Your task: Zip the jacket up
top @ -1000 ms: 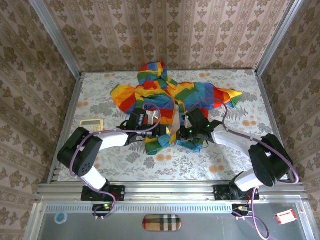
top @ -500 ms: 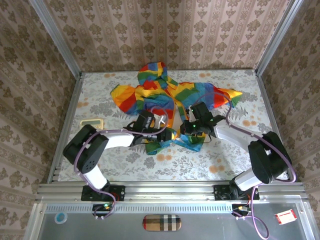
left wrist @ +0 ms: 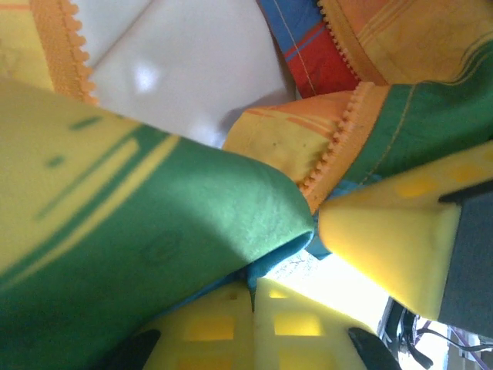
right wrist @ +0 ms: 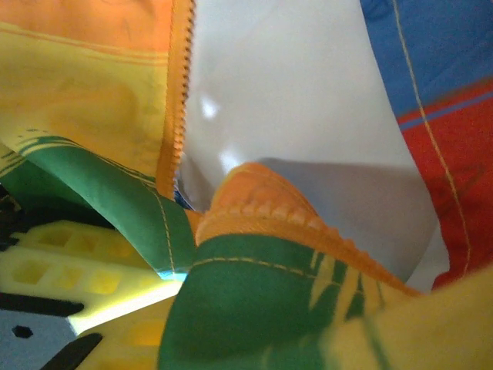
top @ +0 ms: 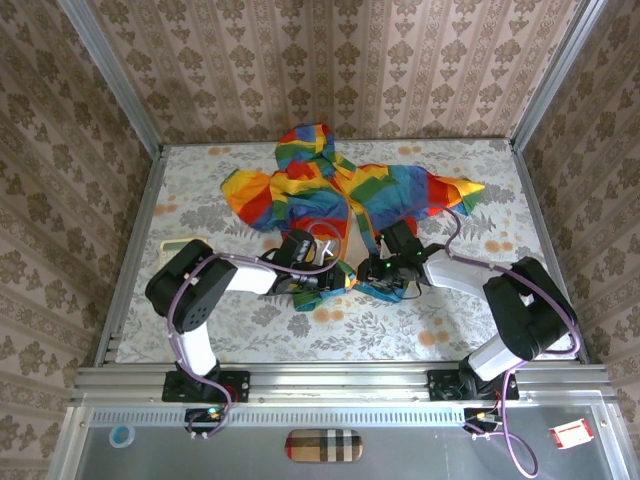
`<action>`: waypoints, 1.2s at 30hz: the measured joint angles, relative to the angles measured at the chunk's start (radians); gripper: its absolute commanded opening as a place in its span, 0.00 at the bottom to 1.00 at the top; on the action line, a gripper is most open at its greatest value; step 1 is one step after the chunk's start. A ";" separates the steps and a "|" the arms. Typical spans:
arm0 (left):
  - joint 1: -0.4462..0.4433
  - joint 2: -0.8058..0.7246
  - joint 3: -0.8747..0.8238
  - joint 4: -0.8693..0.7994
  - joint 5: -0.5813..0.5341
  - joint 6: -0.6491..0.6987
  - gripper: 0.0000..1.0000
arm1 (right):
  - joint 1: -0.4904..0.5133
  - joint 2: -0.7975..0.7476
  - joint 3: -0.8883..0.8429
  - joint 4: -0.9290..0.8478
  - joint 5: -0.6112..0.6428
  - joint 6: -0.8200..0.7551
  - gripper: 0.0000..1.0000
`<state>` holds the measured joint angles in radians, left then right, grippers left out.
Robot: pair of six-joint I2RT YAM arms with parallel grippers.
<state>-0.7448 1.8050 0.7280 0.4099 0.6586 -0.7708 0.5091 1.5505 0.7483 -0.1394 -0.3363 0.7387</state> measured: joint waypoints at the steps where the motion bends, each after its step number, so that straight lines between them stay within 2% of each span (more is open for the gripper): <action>1: 0.000 0.003 0.000 0.002 0.000 -0.001 0.00 | 0.003 0.000 -0.003 0.005 0.000 0.003 0.24; 6: 0.002 0.009 0.000 0.008 0.000 -0.008 0.00 | 0.011 0.005 -0.004 0.032 0.011 0.019 0.03; 8: 0.007 0.009 0.000 0.010 0.001 -0.008 0.00 | 0.011 0.005 -0.004 0.035 0.015 0.015 0.00; 13: 0.050 -0.048 -0.022 -0.008 0.001 -0.001 0.00 | 0.011 -0.019 0.008 -0.002 0.034 -0.050 0.00; 21: 0.133 -0.297 -0.005 -0.089 -0.005 0.085 0.00 | 0.012 -0.175 0.115 -0.098 0.020 -0.265 0.00; 28: 0.117 -0.357 0.046 -0.144 -0.048 0.129 0.00 | 0.012 -0.253 0.127 -0.095 -0.043 -0.356 0.00; 36: 0.039 -0.357 0.057 -0.183 -0.105 0.146 0.00 | 0.012 -0.253 0.127 -0.065 -0.054 -0.358 0.00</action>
<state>-0.7055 1.4479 0.7853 0.2264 0.5541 -0.6247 0.5209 1.2976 0.8753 -0.2043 -0.3901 0.3809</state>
